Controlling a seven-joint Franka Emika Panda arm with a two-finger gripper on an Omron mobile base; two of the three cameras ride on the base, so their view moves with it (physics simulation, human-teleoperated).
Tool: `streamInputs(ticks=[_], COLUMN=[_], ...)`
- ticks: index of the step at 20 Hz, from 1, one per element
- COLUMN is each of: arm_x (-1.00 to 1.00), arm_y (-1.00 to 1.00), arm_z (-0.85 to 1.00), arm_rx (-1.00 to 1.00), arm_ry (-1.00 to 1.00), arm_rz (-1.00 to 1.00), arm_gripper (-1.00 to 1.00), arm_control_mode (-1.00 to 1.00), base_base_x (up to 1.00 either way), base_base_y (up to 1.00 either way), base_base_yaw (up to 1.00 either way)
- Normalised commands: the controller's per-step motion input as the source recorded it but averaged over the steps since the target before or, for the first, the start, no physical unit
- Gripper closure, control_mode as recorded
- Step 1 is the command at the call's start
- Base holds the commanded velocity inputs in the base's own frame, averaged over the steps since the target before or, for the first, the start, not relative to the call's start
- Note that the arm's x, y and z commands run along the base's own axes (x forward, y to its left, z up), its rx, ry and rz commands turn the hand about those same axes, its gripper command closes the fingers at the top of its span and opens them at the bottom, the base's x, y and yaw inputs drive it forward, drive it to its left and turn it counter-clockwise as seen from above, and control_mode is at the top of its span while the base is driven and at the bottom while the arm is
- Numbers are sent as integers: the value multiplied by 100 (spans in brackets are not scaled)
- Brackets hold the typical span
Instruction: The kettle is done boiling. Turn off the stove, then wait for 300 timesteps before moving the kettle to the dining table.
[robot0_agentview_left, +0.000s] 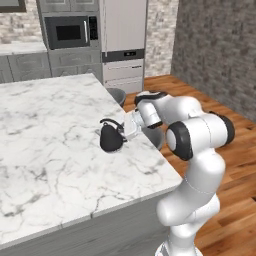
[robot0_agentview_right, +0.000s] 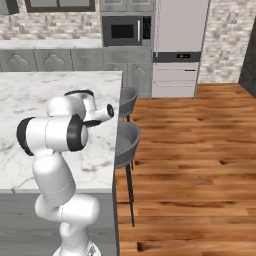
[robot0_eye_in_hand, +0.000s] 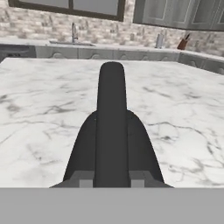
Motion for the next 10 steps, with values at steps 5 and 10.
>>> streamInputs(ticks=[5, 10], arm_x=[39, 38], arm_y=[3, 3], arm_z=[-9, -18], arm_rx=[3, 5], arm_ry=[0, 0], arm_rz=[0, 0], arm_gripper=[100, 100], arm_control_mode=[-100, -100], base_base_x=[0, 0], base_base_y=[0, 0], base_base_yaw=[0, 0])
